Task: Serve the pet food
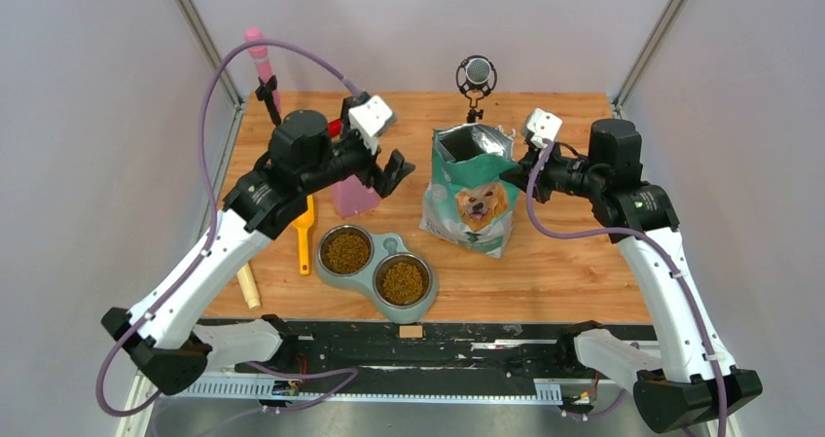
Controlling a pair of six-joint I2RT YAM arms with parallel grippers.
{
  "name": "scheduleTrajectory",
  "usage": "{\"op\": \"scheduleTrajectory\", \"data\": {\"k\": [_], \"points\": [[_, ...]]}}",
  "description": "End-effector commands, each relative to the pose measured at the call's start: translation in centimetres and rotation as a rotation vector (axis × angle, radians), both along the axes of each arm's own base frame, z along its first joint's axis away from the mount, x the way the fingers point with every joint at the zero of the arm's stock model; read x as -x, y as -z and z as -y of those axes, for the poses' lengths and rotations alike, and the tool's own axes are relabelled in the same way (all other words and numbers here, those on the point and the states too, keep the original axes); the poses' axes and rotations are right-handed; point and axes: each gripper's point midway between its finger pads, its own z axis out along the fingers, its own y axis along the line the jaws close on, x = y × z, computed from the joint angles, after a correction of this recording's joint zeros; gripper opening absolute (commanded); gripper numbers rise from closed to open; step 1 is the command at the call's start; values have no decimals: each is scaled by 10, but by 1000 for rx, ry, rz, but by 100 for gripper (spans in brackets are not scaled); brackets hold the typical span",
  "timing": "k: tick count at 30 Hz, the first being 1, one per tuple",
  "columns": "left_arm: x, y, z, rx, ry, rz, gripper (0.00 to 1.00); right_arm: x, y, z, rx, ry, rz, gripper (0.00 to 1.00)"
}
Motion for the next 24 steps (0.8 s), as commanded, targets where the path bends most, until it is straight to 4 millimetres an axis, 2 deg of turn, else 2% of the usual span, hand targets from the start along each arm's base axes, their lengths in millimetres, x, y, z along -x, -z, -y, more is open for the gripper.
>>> {"op": "scheduleTrajectory", "data": {"k": [1, 4, 6, 7, 8, 9, 10, 11, 12, 13, 14, 15, 16, 17, 21, 23, 24], "points": [[43, -18, 13, -64, 330, 262, 100, -1, -31, -3, -28, -48, 103, 0], [41, -18, 13, -87, 352, 269, 100, 5, -33, -6, -32, -76, 98, 0], [40, -15, 21, -96, 409, 272, 100, 11, -33, -9, -33, -114, 102, 0], [34, -7, 27, -112, 433, 261, 100, 14, -33, -10, -35, -131, 106, 0], [34, -9, 31, -112, 458, 261, 100, 16, -33, -11, -38, -145, 107, 0], [25, 1, 37, -136, 469, 246, 100, 18, -34, -12, -40, -153, 110, 0], [19, -1, 36, -147, 463, 240, 100, 18, -34, -12, -40, -155, 110, 0], [7, 11, 40, -164, 462, 210, 100, 18, -32, -12, -39, -155, 104, 0], [2, 6, 37, -152, 474, 207, 100, 18, -30, -12, -33, -160, 98, 0], [-5, 17, 39, -160, 495, 173, 100, 19, -28, -12, -28, -164, 92, 0], [-4, 9, 39, -135, 542, 179, 100, 19, -25, -13, -25, -171, 82, 0], [-7, 20, 42, -149, 578, 154, 100, 18, -24, -13, -23, -175, 77, 0], [-5, 14, 44, -152, 629, 194, 100, 18, -23, -14, -21, -178, 71, 0], [-4, 27, 47, -167, 667, 155, 100, 16, -21, -14, -20, -179, 64, 0], [-9, 28, 61, -160, 769, 159, 100, 14, -18, -16, -17, -196, 48, 0], [-13, 22, 69, -146, 806, 173, 100, 12, -16, -16, -14, -197, 42, 0], [-15, 28, 74, -139, 834, 161, 100, 11, -15, -15, -11, -190, 39, 0]]}}
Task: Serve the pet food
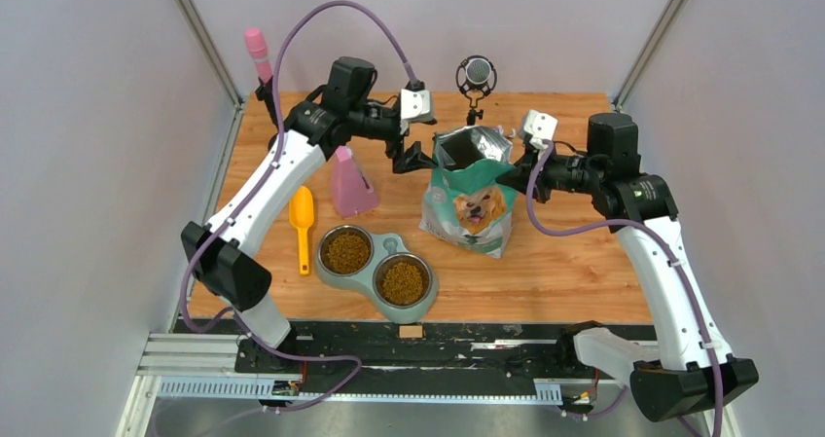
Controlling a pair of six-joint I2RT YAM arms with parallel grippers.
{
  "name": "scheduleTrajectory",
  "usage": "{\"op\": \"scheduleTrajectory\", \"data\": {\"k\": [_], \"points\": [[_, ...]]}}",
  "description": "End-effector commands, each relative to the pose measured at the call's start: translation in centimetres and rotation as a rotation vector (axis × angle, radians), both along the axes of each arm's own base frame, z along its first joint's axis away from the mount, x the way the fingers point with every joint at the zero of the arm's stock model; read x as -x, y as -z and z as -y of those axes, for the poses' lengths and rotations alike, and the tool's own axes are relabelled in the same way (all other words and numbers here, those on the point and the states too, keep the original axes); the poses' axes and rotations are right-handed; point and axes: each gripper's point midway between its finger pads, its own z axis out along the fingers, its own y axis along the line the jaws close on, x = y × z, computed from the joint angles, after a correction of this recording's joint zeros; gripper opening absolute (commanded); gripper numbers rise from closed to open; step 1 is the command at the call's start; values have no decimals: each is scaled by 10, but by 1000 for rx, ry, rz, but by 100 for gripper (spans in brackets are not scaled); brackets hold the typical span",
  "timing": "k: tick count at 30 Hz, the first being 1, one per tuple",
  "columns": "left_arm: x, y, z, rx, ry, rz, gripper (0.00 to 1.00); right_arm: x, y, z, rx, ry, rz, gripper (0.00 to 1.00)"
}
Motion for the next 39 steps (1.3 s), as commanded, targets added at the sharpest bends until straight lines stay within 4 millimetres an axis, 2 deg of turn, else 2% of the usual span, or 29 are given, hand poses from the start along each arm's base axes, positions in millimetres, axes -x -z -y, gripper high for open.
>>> {"op": "scheduleTrajectory", "data": {"k": [1, 2, 3, 6, 7, 13, 19, 23, 24, 25, 26, 27, 28, 29, 30, 31, 32, 33, 34, 35, 36, 39], "points": [[21, -25, 16, 65, 200, 33, 100, 1, -15, -5, -14, -52, 51, 0], [17, -19, 19, 60, 218, 25, 100, -2, -14, -4, -8, -40, 50, 0], [22, -22, 20, 71, 247, 12, 100, -4, -13, -3, -3, -27, 47, 0], [20, -11, 27, 65, 286, -27, 97, -12, -12, 1, 13, 16, 38, 0], [22, -14, 27, 69, 296, -35, 96, -14, -12, 3, 16, 30, 37, 0], [36, -2, 30, 66, 365, -70, 77, -31, -17, 13, 8, 127, 32, 0], [32, -7, 39, 66, 315, -90, 46, -25, -17, 14, 8, 106, 51, 0], [19, -13, 40, 65, 225, -99, 14, -21, -21, 19, 8, 121, 73, 0], [11, -10, 40, 58, 184, -92, 2, -21, -23, 22, 6, 132, 78, 0], [11, -15, 38, 65, 147, -118, 0, -22, -26, 24, 4, 145, 84, 0], [3, -11, 38, 66, 104, -112, 0, -23, -28, 28, -1, 162, 88, 0], [6, -19, 35, 82, 64, -142, 0, -25, -30, 31, -6, 180, 92, 0], [-3, -15, 34, 90, 1, -137, 0, -27, -33, 35, -14, 201, 97, 0], [1, -29, 29, 131, -75, -204, 0, -29, -35, 40, -22, 225, 102, 0], [-9, -26, 28, 168, -150, -205, 0, -32, -38, 44, -33, 248, 110, 0], [0, -42, 22, 227, -201, -256, 0, -36, -41, 51, -42, 278, 117, 0], [-8, -35, 19, 263, -267, -260, 0, -38, -44, 56, -51, 300, 123, 0], [-1, -56, 13, 338, -301, -273, 0, -40, -46, 62, -57, 316, 128, 0], [-5, -42, 5, 335, -376, -302, 0, -40, -48, 67, -62, 329, 135, 0], [2, -52, -4, 365, -414, -312, 0, -41, -50, 75, -66, 348, 141, 0], [-4, -42, -13, 363, -499, -333, 0, -40, -51, 79, -68, 354, 148, 0], [-1, -41, -40, 371, -654, -349, 0, -32, -50, 87, -65, 329, 182, 0]]}}
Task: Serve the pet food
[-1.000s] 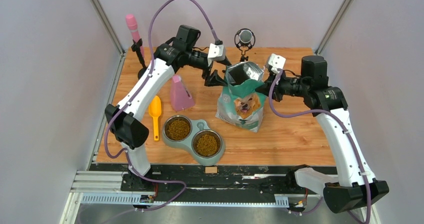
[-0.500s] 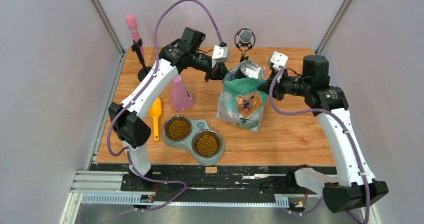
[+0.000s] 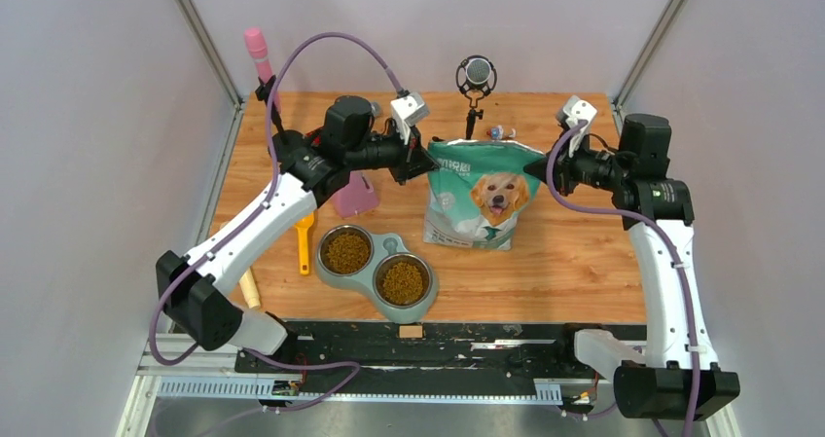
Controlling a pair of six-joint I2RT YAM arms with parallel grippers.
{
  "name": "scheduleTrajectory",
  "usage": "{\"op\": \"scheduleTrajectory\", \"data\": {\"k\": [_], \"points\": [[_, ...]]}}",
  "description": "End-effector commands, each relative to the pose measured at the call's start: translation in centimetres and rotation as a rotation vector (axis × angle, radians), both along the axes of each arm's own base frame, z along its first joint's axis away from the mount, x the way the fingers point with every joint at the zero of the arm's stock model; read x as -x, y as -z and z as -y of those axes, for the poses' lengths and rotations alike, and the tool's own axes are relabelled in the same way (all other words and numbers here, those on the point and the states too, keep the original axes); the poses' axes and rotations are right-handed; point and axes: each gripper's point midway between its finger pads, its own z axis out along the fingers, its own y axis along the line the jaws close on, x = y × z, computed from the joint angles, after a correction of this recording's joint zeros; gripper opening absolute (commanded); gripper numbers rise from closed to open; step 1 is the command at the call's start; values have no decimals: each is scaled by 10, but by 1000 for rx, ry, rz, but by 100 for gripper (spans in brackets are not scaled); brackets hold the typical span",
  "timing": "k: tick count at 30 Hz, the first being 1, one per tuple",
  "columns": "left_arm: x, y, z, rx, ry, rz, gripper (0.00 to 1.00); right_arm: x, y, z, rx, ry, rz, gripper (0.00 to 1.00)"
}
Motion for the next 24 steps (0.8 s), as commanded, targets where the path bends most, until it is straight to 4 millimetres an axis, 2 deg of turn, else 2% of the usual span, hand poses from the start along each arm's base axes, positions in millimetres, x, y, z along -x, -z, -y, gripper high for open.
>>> {"op": "scheduleTrajectory", "data": {"k": [1, 6, 10, 13, 15, 19, 24], "points": [[-26, -56, -53, 130, -402, 24, 0, 1, -49, 26, 35, 41, 277, 0], [-12, -37, -57, 94, -383, -44, 0, 14, -45, 26, 36, -56, 339, 0], [4, -46, -42, 118, -253, -55, 0, 28, -40, 9, -2, -221, 369, 7], [14, -52, -31, 130, -146, -48, 0, 40, -44, -4, -57, -337, 387, 12], [20, -54, -26, 135, -93, -45, 0, 40, -46, -7, -69, -355, 380, 15], [18, -52, -24, 126, -84, -50, 0, 34, -45, -12, -83, -376, 352, 29], [19, -49, -22, 124, -72, -63, 0, 29, -42, -19, -97, -405, 328, 41]]}}
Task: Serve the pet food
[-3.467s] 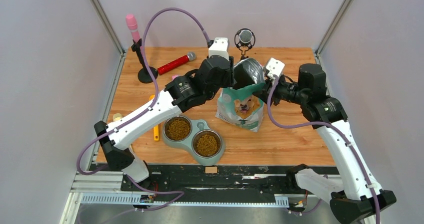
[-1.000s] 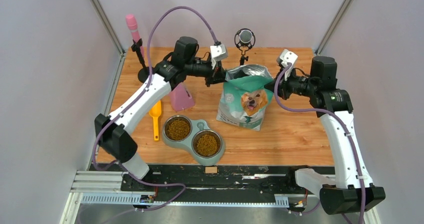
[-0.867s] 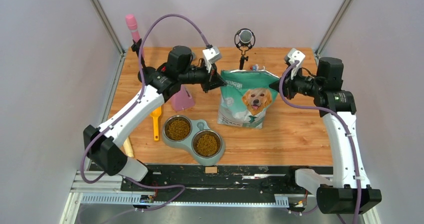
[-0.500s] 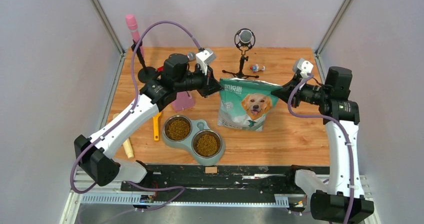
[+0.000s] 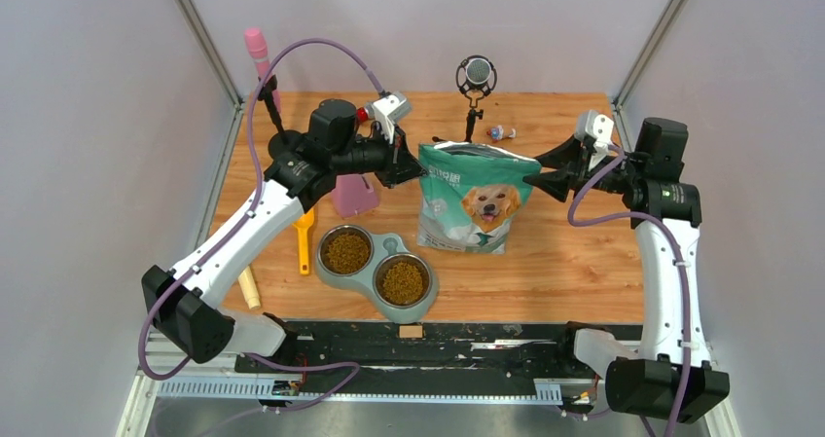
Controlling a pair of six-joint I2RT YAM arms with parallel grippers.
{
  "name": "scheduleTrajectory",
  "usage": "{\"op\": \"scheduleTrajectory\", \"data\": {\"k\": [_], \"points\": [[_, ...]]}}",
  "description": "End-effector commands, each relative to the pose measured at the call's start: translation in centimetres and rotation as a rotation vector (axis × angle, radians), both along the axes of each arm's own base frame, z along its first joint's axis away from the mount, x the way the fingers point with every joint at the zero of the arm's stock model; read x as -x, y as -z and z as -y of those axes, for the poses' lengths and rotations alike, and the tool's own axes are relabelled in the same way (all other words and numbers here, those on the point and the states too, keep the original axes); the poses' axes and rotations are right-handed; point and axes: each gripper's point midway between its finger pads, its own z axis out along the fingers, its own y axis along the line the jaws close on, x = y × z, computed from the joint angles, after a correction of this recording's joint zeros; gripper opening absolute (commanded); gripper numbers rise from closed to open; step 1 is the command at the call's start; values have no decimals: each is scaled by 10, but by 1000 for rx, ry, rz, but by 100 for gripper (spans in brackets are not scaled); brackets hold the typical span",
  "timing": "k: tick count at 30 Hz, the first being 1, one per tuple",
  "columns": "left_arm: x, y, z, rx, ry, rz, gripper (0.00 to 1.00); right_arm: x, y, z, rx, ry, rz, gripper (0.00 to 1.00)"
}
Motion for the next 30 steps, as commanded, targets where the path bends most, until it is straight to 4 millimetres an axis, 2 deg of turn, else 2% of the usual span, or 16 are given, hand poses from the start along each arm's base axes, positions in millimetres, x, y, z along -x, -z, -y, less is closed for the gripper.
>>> {"op": "scheduleTrajectory", "data": {"k": [1, 5, 7, 8, 9, 10, 11, 17, 19, 20, 21, 22, 24, 26, 30], "points": [[-1, -47, -1, 77, 21, 120, 0, 0, -19, -11, -7, -83, 92, 42], [0, -45, -1, 73, 28, 118, 0, -2, -21, -18, -11, -115, 92, 44], [0, -44, 0, 73, 30, 116, 0, -3, -22, -20, -13, -125, 90, 41], [0, -44, 0, 72, 31, 113, 0, -3, -22, -20, -13, -125, 86, 38], [0, -43, 0, 71, 30, 112, 0, -5, -22, -20, -13, -121, 79, 30], [-1, -44, 0, 69, 31, 115, 0, -6, -21, -20, -12, -114, 68, 11], [-1, -44, 0, 68, 32, 119, 0, -7, -21, -19, -14, -101, 49, 1], [5, -51, 5, 75, 110, 161, 0, -9, -28, -19, -34, -81, -10, 0], [7, -51, 9, 68, 160, 189, 23, -5, -32, -20, -42, -95, -7, 0], [9, -55, 10, 68, 183, 204, 40, -3, -34, -21, -45, -103, -2, 0], [12, -53, 13, 64, 236, 232, 47, -1, -35, -21, -49, -111, 0, 0], [14, -56, 14, 63, 262, 256, 63, 0, -35, -22, -52, -119, 1, 0], [13, -58, 16, 55, 308, 319, 80, 3, -37, -23, -58, -131, 3, 0], [12, -59, 18, 45, 350, 377, 88, 4, -38, -24, -62, -138, 4, 0], [21, -50, 22, 15, 512, 500, 93, 5, -43, -24, -61, -132, 7, 0]]}}
